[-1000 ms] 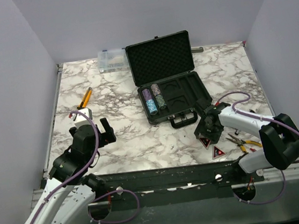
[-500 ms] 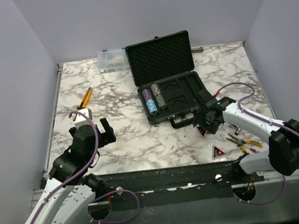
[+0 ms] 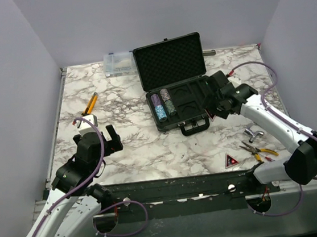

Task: Pack up texas hold em set

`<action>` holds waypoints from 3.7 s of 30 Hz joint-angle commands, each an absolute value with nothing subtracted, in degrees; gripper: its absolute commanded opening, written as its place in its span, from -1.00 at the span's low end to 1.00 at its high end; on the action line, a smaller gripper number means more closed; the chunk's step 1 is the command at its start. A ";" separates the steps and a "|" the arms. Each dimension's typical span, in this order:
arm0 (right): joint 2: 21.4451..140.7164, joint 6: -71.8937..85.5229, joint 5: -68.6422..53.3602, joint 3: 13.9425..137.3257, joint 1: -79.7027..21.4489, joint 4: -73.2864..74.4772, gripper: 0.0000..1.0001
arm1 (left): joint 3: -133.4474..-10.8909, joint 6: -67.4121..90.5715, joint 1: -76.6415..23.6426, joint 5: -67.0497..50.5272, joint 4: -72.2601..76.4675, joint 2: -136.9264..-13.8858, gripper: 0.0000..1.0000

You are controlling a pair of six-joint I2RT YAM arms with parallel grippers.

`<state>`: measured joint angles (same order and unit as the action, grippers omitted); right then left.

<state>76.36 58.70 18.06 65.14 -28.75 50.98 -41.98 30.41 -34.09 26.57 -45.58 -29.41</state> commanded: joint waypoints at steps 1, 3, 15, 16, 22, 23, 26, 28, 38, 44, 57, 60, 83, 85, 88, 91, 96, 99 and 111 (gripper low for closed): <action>80.29 54.36 22.83 73.82 -28.64 51.64 -0.01 | -41.62 30.46 -33.83 27.33 -45.80 -29.03 0.96; 82.81 53.11 23.10 78.02 -28.61 51.54 -0.01 | -41.58 30.49 -33.84 27.39 -45.79 -29.01 0.96; 98.71 49.89 19.91 97.71 -28.56 48.87 0.00 | -41.40 30.46 -33.84 27.64 -45.71 -28.18 0.96; 100.14 49.92 19.18 99.10 -28.54 48.53 0.00 | -41.40 30.41 -33.84 27.66 -45.70 -28.13 0.96; 108.77 51.76 15.00 105.85 -28.52 47.62 0.00 | -41.44 30.42 -33.83 27.99 -45.70 -27.61 0.96; 110.08 52.30 14.03 106.53 -28.54 47.37 0.00 | -41.42 30.41 -33.79 28.10 -45.75 -27.57 0.96; 113.42 54.42 11.80 108.20 -28.41 46.59 0.00 | -41.31 30.46 -33.84 28.27 -45.73 -27.04 0.96; 115.09 56.23 10.69 108.59 -28.32 46.31 0.00 | -41.23 30.54 -33.84 28.39 -45.70 -26.80 0.96; 120.63 66.17 6.53 107.24 -26.76 42.47 0.00 | -41.04 30.67 -33.84 28.68 -45.70 -26.27 0.96; 122.37 70.16 6.59 105.91 -25.36 41.17 0.00 | -40.87 30.68 -33.84 28.48 -45.63 -26.10 0.96; 122.37 80.27 7.76 99.65 -24.17 39.30 -0.02 | -40.96 30.41 -33.84 27.68 -45.36 -26.70 0.96; 122.50 81.53 8.00 98.71 -24.04 39.42 -0.01 | -40.97 30.32 -33.84 27.52 -45.40 -26.89 0.96; 121.20 80.57 7.89 97.81 -23.81 39.00 0.88 | -41.21 30.24 -33.84 27.02 -45.35 -27.78 0.96; 120.76 80.21 8.21 97.59 -23.77 39.20 0.97 | -41.25 30.19 -33.84 26.97 -45.35 -27.93 0.96; 119.82 79.27 8.73 97.49 -23.82 39.20 1.00 | -41.32 30.15 -33.84 26.81 -45.35 -28.19 0.96; 118.69 77.49 8.89 97.48 -23.81 38.94 1.00 | -41.31 30.15 -33.84 26.63 -45.37 -28.32 0.96; 116.75 73.59 9.17 97.77 -23.80 40.13 1.00 | -41.36 30.06 -33.84 26.56 -45.35 -28.44 0.96; 114.60 70.84 9.74 96.51 -23.82 40.43 1.00 | -41.38 30.06 -33.84 26.47 -45.35 -28.64 0.96; 101.04 59.16 13.40 87.01 -23.89 43.12 1.00 | -41.31 29.99 -33.84 25.91 -45.35 -28.78 0.96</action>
<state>106.63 64.05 10.00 91.35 -23.99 40.18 -41.54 30.39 -34.09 26.81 -45.54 -28.60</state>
